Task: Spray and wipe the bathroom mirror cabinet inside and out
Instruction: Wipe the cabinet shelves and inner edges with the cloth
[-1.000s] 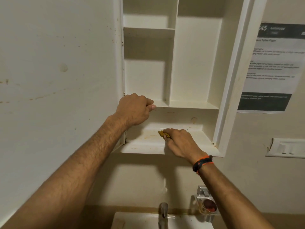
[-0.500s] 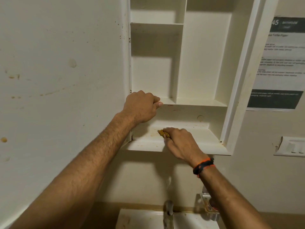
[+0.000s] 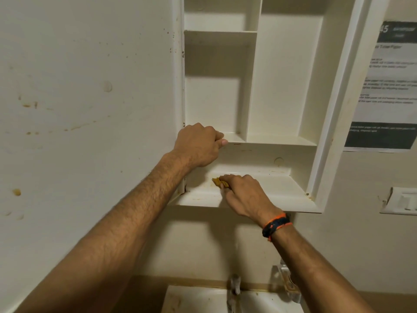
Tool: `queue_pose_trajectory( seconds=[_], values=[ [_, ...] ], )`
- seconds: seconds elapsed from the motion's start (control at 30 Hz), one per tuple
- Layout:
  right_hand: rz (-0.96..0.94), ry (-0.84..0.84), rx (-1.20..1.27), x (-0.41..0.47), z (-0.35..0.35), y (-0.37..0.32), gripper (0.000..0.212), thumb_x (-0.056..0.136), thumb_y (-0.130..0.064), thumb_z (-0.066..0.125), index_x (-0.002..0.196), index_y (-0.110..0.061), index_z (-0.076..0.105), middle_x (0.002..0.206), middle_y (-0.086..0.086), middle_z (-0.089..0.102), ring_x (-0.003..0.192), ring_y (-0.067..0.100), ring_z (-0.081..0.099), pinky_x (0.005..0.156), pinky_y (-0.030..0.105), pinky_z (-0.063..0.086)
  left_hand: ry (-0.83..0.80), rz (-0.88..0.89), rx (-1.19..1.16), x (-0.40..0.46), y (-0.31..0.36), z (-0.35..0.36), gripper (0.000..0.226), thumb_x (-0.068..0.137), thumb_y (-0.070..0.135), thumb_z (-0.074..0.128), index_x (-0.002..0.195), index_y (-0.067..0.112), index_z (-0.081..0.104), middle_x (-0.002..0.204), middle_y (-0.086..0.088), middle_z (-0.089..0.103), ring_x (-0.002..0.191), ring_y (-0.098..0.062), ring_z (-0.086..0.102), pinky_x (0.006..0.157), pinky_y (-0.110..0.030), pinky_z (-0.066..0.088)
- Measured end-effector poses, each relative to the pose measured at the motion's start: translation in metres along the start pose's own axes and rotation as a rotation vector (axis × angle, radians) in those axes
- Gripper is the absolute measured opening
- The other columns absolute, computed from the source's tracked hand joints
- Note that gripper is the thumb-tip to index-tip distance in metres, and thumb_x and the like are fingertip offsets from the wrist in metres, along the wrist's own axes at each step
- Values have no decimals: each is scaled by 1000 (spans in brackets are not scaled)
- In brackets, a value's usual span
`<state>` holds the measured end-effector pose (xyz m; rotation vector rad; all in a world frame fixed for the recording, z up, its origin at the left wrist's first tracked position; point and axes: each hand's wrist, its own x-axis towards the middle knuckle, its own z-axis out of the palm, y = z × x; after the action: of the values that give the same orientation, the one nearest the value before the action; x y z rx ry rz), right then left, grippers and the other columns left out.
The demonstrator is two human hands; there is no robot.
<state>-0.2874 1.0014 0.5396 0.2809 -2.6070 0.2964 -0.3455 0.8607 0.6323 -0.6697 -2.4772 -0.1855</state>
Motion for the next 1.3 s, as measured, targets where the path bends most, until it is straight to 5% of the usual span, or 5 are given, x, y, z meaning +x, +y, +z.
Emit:
queue_pose_trajectory(
  seconds=[0.3,0.43,0.57,0.93,1.3],
  values=[
    [20,-18,-33,14,11,-12,24,95,-17,43,109,-10,61,106,10,66,97,31,58,72,33,36,-194,-11,-36,4,0,-16,43,100,50,37,132,30,58,133,3,61,115,-22,58,98,-36,45],
    [-60,75,14,-8,14,-18,30,98,-23,42,122,-13,58,114,5,64,103,27,57,79,32,41,-415,47,-47,16,-2,-38,45,102,44,37,141,24,48,146,6,49,131,-21,48,114,-38,32],
    [-20,-47,28,18,11,-17,24,96,-17,42,107,-11,62,105,11,69,90,32,57,70,34,40,-520,99,21,22,-1,-52,48,103,44,33,145,23,43,151,9,41,139,-18,39,117,-36,23],
    [-101,76,33,9,28,-30,23,96,-22,42,112,-17,59,105,1,64,96,24,56,70,28,33,-522,74,-27,22,-2,-51,47,104,41,33,145,22,42,152,7,41,138,-18,41,118,-37,25],
    [-42,-44,50,40,32,-45,30,95,-17,44,117,-14,64,119,8,66,105,30,56,84,34,42,-520,62,-40,23,-1,-50,47,103,42,34,143,21,46,151,6,43,136,-19,42,116,-36,28]
  ],
)
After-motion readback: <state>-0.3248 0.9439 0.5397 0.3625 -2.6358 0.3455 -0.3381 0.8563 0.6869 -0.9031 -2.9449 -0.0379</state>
